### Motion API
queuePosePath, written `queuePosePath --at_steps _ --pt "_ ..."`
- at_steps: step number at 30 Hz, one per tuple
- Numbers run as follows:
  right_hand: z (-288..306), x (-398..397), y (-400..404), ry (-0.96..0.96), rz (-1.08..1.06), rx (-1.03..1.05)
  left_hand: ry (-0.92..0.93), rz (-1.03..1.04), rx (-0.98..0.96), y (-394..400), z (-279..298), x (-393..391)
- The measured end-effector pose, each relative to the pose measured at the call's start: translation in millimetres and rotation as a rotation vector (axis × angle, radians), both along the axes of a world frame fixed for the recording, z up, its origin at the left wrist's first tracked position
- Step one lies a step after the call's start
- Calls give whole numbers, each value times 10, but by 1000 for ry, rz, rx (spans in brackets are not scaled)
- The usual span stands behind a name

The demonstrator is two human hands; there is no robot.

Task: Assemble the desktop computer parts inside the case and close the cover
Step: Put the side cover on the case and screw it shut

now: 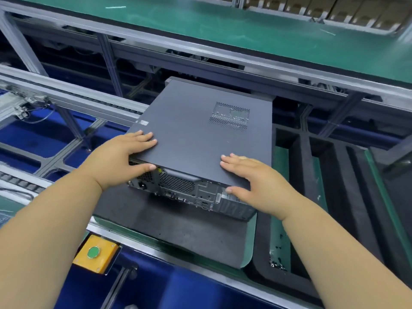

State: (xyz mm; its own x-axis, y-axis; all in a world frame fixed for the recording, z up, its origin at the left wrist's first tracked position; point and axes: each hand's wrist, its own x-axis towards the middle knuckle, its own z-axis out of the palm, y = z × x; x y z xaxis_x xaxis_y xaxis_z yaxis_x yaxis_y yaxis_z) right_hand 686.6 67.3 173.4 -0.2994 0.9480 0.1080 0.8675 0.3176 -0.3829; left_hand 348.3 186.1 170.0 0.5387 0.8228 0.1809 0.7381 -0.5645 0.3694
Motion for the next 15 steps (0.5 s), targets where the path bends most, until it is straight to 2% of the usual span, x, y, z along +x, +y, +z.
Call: queuePosePath --at_steps 3,6,11,15 --pt "-8 183 -187 136 -166 124 -17 -43 19 -132 131 203" --pt "-105 559 -449 196 -433 237 -182 -101 7 -351 194 570" --pt "-457 1180 -856 128 -891 -45 -233 -197 -12 -628 187 1260" --pt "-736 1399 -1102 78 -1073 -289 -201 -282 -29 -772 89 1698"
